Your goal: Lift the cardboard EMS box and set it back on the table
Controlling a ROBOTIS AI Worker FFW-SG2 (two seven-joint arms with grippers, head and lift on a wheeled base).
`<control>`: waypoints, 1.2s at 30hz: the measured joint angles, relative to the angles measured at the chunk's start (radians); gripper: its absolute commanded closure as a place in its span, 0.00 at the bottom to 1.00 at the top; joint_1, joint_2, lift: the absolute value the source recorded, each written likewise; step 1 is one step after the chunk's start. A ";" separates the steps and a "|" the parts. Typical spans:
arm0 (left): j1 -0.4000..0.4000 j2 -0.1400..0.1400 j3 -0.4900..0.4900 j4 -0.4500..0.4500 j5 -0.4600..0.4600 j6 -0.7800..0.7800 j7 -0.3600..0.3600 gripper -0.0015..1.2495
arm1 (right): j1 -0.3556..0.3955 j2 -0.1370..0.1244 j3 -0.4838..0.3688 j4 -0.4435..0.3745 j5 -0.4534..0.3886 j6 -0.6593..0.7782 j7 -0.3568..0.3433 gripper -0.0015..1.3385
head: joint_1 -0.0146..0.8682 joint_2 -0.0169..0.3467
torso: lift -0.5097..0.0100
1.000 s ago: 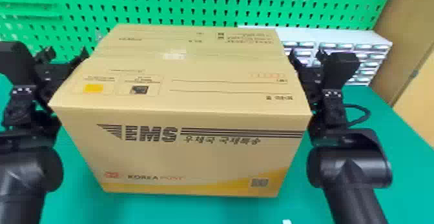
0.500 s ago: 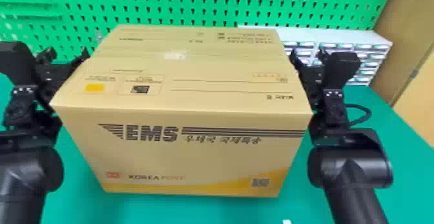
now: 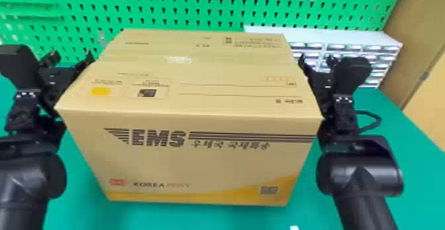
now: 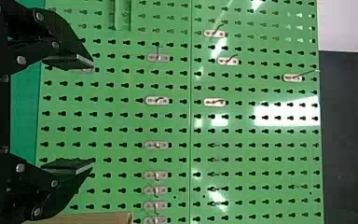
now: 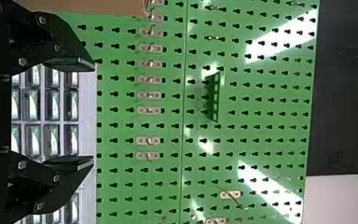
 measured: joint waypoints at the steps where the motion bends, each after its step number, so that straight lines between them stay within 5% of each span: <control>1: 0.003 0.000 0.000 0.000 0.001 0.000 0.000 0.39 | 0.003 0.000 -0.002 0.001 -0.001 0.000 0.000 0.41 | 0.78 0.00 | 0.80; 36: 0.092 0.000 -0.026 0.106 0.021 -0.025 -0.034 0.39 | 0.114 -0.023 0.005 0.079 -0.036 0.026 0.001 0.41 | 0.78 0.00 | 0.80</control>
